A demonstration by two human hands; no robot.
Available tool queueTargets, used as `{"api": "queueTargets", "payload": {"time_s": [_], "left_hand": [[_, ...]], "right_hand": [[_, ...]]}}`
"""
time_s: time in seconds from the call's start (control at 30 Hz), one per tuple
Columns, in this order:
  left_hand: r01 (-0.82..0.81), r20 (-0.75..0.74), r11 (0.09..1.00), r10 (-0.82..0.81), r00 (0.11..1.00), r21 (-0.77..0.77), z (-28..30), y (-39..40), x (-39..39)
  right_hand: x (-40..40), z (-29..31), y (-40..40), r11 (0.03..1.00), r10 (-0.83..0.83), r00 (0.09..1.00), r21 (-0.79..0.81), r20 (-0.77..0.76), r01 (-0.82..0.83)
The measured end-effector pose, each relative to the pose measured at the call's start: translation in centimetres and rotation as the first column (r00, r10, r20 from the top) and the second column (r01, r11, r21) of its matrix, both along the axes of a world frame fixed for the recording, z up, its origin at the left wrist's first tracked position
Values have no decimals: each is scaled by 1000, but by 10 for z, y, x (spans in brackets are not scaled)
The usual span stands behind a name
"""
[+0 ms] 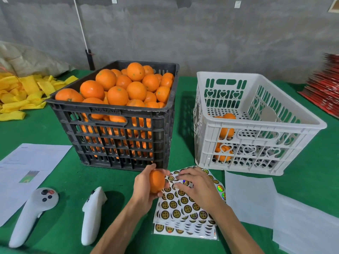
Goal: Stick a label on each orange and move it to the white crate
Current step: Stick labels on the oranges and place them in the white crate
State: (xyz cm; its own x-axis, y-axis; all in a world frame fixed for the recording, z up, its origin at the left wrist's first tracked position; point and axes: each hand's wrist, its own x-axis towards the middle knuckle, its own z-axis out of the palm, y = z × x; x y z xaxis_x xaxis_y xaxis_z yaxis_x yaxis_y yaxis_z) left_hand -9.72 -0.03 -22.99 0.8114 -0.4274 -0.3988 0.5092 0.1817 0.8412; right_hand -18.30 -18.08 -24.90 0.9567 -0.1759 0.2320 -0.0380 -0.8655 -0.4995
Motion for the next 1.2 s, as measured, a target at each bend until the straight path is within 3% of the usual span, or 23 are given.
{"api": "queueTargets", "payload": {"time_s": [0.17,0.33,0.47,0.6,0.73,0.83,0.97,1.07,1.13,1.2], "left_hand": [[176,-191,983,-164,968,47,3,8,3],[318,-183,944,-299,936,84,11,3,6],[369,-146,926,-355,923,83,14,-4,5],[373,-120,923,-362,925,90,14,-6,3],[233,-58,960,-226,972,156,14,-6,-5],[61,-78,994,-54,995,88,20,-10,-8],[-60,-103,998,63,993,30,36,-19,-11],[-70,-131,997,65,989,-37,54,-25,-13],[-61,-124,997,54,991,-57,64,-26,-14],[-48,-113,997,41,993,-57,68,-29,-16]], "right_hand": [[0,1,-4,980,-102,994,173,40,94],[-1,7,-5,960,-133,987,260,84,107],[-3,9,-7,973,-113,985,216,131,83],[-2,11,-4,979,-87,979,198,183,50],[1,16,4,870,-263,938,476,225,130],[1,25,7,789,-307,924,603,227,115],[-1,36,21,888,-233,928,453,290,81],[-3,52,31,986,-103,897,162,429,35],[-9,62,36,999,-34,879,11,476,33],[-14,72,35,999,-34,902,51,431,13]]}}
